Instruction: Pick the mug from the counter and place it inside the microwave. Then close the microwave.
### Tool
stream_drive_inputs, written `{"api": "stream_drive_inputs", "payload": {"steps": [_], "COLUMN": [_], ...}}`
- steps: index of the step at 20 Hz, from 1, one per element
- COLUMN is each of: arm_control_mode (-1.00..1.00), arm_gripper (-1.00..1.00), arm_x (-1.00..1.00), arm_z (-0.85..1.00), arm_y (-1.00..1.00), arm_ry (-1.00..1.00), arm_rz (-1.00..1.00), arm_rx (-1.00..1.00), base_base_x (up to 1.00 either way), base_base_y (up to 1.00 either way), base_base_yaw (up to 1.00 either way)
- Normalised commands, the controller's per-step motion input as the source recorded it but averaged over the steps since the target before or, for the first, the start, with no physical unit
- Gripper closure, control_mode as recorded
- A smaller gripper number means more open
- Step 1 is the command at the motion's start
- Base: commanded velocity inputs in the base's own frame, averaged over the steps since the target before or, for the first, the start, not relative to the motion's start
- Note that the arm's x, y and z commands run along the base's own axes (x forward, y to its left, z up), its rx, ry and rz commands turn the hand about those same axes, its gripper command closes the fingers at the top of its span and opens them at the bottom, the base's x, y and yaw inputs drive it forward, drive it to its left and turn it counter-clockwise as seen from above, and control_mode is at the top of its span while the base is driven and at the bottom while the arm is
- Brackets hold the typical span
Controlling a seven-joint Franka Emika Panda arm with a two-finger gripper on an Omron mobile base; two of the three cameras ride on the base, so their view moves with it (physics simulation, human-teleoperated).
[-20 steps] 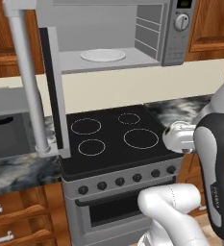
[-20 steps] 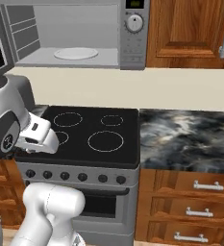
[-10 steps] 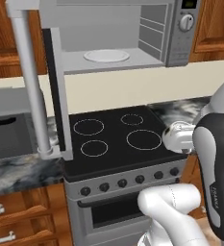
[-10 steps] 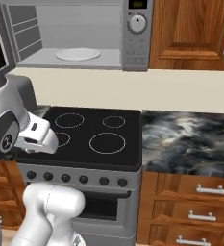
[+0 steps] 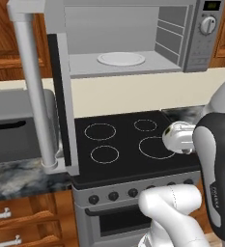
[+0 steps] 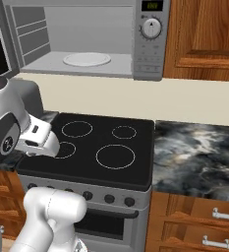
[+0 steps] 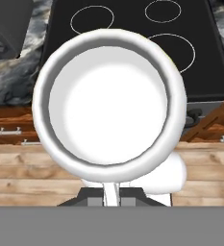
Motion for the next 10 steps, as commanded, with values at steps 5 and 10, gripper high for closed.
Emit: {"api": "stream_drive_inputs", "payload": {"steps": [5, 10], "arm_control_mode": [1.0, 1.0], "arm_gripper": [1.0, 1.0], "arm_x": [0.0, 0.0], "arm_z": [0.0, 0.0], "arm_y": [0.0, 0.0], "arm_ry": [0.0, 0.0], "arm_rz": [0.0, 0.0], "arm_rx": [0.0, 0.0], "base_base_x": [0.0, 0.0], "base_base_y": [0.01, 0.0], "base_base_yaw": [0.01, 0.0]}}
